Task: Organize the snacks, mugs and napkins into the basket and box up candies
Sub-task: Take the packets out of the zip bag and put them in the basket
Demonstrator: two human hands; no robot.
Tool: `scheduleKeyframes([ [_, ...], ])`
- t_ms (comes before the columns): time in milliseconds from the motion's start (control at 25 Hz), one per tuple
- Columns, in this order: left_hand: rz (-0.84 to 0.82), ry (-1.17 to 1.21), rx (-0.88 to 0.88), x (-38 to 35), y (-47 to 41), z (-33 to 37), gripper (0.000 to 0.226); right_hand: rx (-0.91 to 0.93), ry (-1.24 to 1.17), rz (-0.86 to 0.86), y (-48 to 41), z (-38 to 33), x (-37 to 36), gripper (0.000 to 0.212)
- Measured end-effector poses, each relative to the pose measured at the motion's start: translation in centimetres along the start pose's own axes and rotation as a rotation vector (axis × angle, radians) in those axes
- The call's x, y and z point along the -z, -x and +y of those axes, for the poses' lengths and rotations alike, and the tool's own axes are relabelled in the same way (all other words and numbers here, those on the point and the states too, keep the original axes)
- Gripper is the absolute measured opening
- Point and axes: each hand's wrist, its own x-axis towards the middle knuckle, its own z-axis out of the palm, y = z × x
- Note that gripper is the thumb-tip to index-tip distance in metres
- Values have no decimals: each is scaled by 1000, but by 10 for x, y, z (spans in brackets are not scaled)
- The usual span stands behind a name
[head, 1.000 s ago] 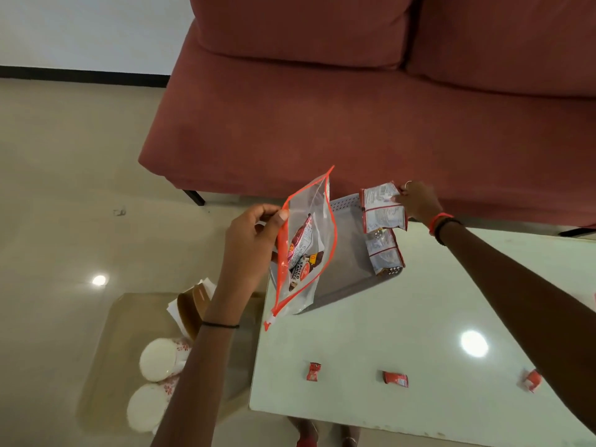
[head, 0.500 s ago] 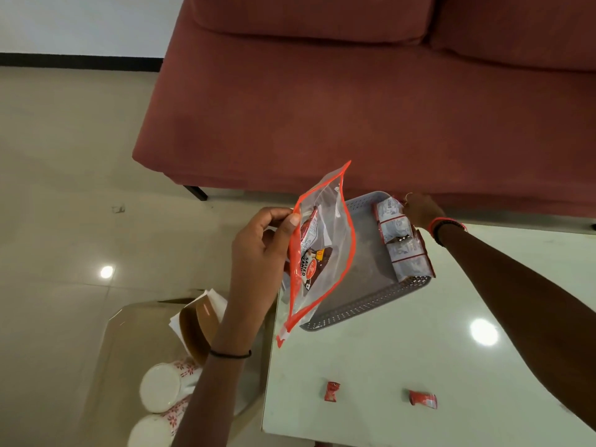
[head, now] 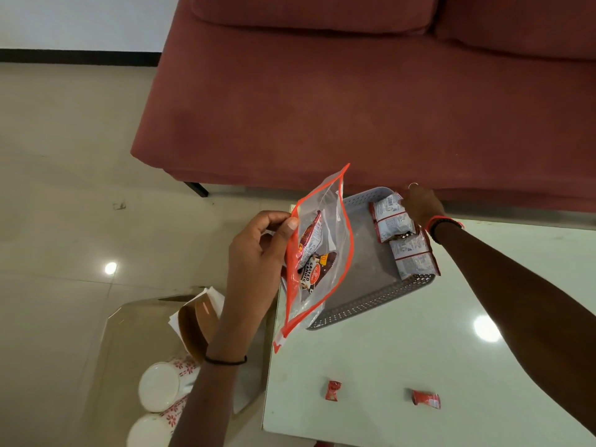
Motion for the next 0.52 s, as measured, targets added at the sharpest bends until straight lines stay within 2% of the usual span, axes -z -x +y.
scheduleKeyframes([
  [120, -13, -1, 9, 0, 4, 2, 8, 8, -221, 114, 15, -15, 19, 30],
  [200, -22, -26, 13, -3, 7, 5, 7, 87, -437, 193, 40, -37, 44, 21],
  [240, -28, -41, 12, -4, 8, 7, 8, 153, -545, 237, 59, -50, 60, 13],
  [320, -41, -66, 9, -7, 13, 12, 8, 371, -615, 310, 108, -74, 95, 13],
  [360, -48, -76, 8, -8, 17, 15, 8, 514, -599, 295, 134, -83, 111, 12],
  [440, -63, -106, -2, -8, 25, 20, 8, 785, -455, 121, 178, -94, 133, 7],
  [520, -71, -160, -25, -9, 32, 24, 7, 930, -101, -129, 205, -102, 135, 18],
])
